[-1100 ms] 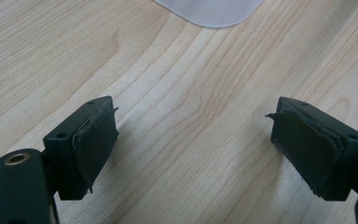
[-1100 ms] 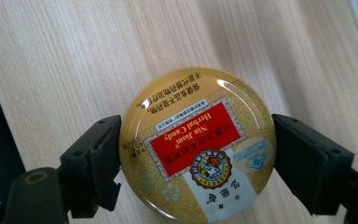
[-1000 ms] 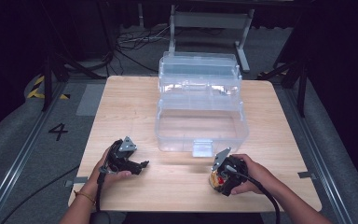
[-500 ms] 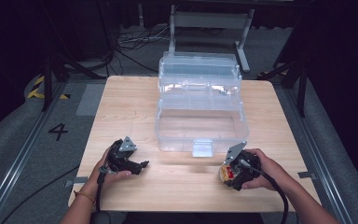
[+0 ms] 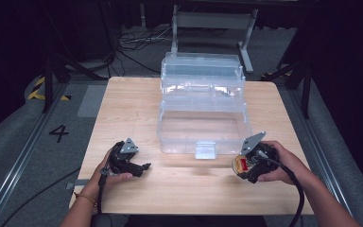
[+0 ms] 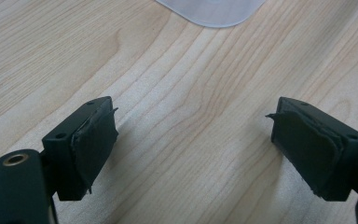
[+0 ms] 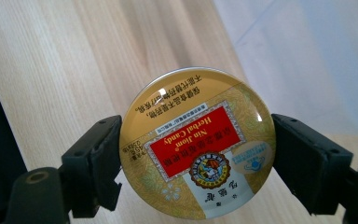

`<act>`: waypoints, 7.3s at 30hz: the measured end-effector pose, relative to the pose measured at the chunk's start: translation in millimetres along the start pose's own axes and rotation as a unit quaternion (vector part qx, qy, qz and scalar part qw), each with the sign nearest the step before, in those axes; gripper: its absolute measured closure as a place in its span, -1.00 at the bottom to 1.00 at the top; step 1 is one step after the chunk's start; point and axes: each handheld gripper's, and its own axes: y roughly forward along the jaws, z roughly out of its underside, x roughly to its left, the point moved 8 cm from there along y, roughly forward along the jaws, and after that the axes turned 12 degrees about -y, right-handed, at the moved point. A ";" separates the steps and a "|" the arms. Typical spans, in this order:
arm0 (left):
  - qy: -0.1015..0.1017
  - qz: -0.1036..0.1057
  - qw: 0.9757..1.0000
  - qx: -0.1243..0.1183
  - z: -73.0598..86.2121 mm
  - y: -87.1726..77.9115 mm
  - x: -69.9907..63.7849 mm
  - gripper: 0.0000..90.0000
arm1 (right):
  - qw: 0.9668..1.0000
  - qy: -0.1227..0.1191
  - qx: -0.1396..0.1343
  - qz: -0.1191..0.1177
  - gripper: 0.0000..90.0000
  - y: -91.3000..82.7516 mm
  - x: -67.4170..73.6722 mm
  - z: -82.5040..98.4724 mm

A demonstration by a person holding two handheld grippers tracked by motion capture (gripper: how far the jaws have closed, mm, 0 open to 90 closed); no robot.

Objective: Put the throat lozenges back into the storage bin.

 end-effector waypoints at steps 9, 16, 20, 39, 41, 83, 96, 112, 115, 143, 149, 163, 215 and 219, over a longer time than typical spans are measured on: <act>-0.004 -0.004 1.000 -0.002 0.3 -0.2 -0.3 -0.68 | 1.000 -0.005 0.000 0.016 -0.54 -20.0 -15.6 -14.1; -0.004 -0.005 1.000 -0.002 0.5 -0.3 -0.3 -0.68 | 1.000 -0.005 -0.002 0.024 -0.54 -32.6 -28.1 -21.7; -0.005 -0.005 1.000 -0.002 0.5 -0.3 -0.4 -0.68 | 0.999 -0.020 -0.009 0.031 -0.54 -40.1 -35.3 -25.7; -0.005 -0.007 1.000 -0.001 0.6 -0.5 -0.3 -0.68 | 0.997 -0.019 -0.001 0.077 -0.54 -56.6 -84.9 -43.2; -0.006 -0.006 1.000 -0.001 0.7 -0.5 -0.4 -0.68 | 0.997 -0.019 0.001 0.079 -0.54 -53.7 -92.4 -43.2; -0.004 -0.005 1.000 -0.002 0.5 -0.3 -0.3 -0.68 | 0.998 -0.038 0.051 0.015 -0.55 31.8 -124.4 -27.3; -0.004 -0.004 1.000 -0.002 0.4 -0.2 -0.2 -0.68 | 0.999 -0.006 0.043 0.020 -0.55 39.8 -124.1 -16.1; -0.004 -0.004 1.000 -0.002 0.4 -0.2 -0.3 -0.68 | 0.999 0.016 0.027 0.013 -0.55 41.6 -123.9 -18.1; -0.004 -0.004 1.000 -0.002 0.4 -0.2 -0.3 -0.68 | 0.999 0.016 0.026 0.016 -0.54 40.7 -123.9 -17.9; -0.012 -0.008 1.000 0.011 0.6 -3.2 -1.0 -0.63 | 0.991 0.060 -0.103 0.066 -0.38 3.1 -127.3 -13.3; -0.002 -0.002 1.000 0.006 -6.2 -7.9 -5.6 -0.58 | 0.984 0.071 -0.140 0.083 -0.36 -11.8 -130.4 -15.2; 0.074 -0.009 0.997 -0.036 -74.2 -51.8 -37.0 -0.41 | 0.966 0.085 -0.189 0.155 -0.26 -49.7 -158.3 -28.0; 0.207 0.026 0.955 0.210 -123.7 22.7 -77.4 0.75 | 0.993 -0.008 -0.062 0.099 0.74 -16.7 -233.4 -111.2; 0.198 0.035 0.957 0.208 -123.8 26.1 -77.8 0.74 | 0.994 -0.023 -0.040 0.099 0.77 -16.5 -232.5 -113.7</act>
